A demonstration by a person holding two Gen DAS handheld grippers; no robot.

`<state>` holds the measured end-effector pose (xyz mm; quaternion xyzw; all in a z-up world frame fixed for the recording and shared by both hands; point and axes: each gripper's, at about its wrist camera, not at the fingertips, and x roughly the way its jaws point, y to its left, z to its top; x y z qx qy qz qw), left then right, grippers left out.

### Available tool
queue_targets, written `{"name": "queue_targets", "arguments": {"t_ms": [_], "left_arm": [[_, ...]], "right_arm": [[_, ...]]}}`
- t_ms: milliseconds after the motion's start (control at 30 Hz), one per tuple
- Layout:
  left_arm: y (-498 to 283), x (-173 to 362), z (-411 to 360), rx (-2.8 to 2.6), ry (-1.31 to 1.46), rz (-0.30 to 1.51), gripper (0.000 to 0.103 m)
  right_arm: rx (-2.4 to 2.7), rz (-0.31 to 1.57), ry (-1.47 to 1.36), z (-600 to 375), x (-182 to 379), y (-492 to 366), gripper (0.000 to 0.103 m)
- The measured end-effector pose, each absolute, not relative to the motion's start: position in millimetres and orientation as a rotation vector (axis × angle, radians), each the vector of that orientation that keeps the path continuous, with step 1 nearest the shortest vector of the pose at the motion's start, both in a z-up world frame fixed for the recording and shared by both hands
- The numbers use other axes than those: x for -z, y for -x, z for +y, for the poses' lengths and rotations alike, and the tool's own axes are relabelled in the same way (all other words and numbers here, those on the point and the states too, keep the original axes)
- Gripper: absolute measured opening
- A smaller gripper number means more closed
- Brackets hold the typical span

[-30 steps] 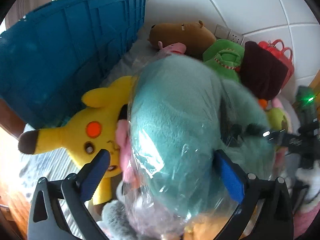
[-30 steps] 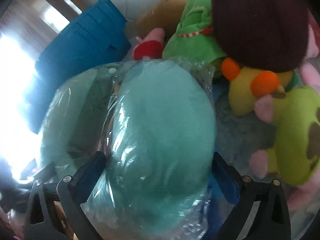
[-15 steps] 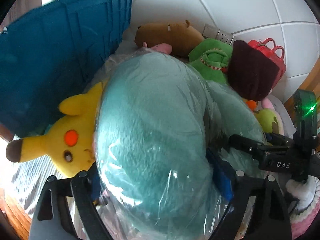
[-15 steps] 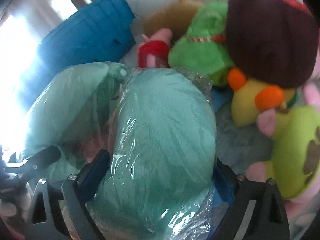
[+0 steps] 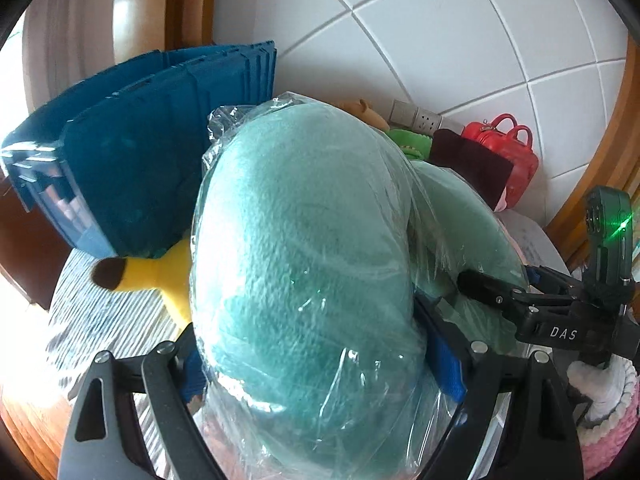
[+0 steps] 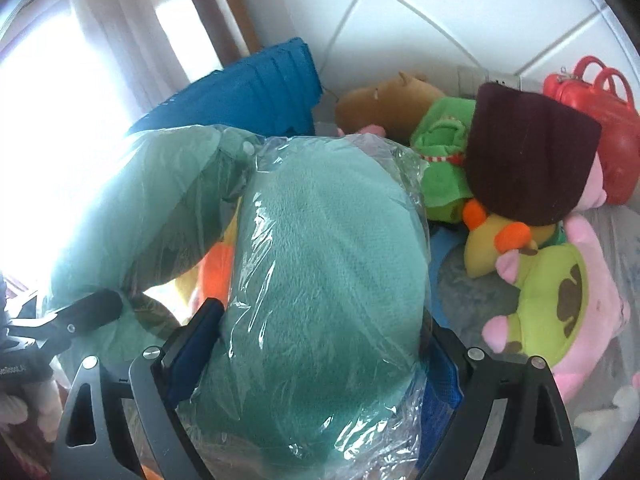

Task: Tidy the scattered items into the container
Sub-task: 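Lift the teal bagged pillow with both tools off the pile, then carry the teal bagged pillow with both tools over the blue crate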

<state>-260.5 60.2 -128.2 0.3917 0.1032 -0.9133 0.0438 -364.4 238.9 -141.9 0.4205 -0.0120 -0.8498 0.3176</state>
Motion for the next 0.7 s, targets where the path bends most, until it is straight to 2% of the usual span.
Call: {"name": "queue_targets", "arguments": {"t_ms": [367,700], "left_arm": [[195,117,70,2.679,-1.135,0.320,0.088],[129,119,53,2.558,-1.080,0.403,0.088]], "right_arm": [[2.126,-0.016,-1.059,230,135,317,0.091],[1.977,0.055,-1.046,198,138,282,0.091]]}}
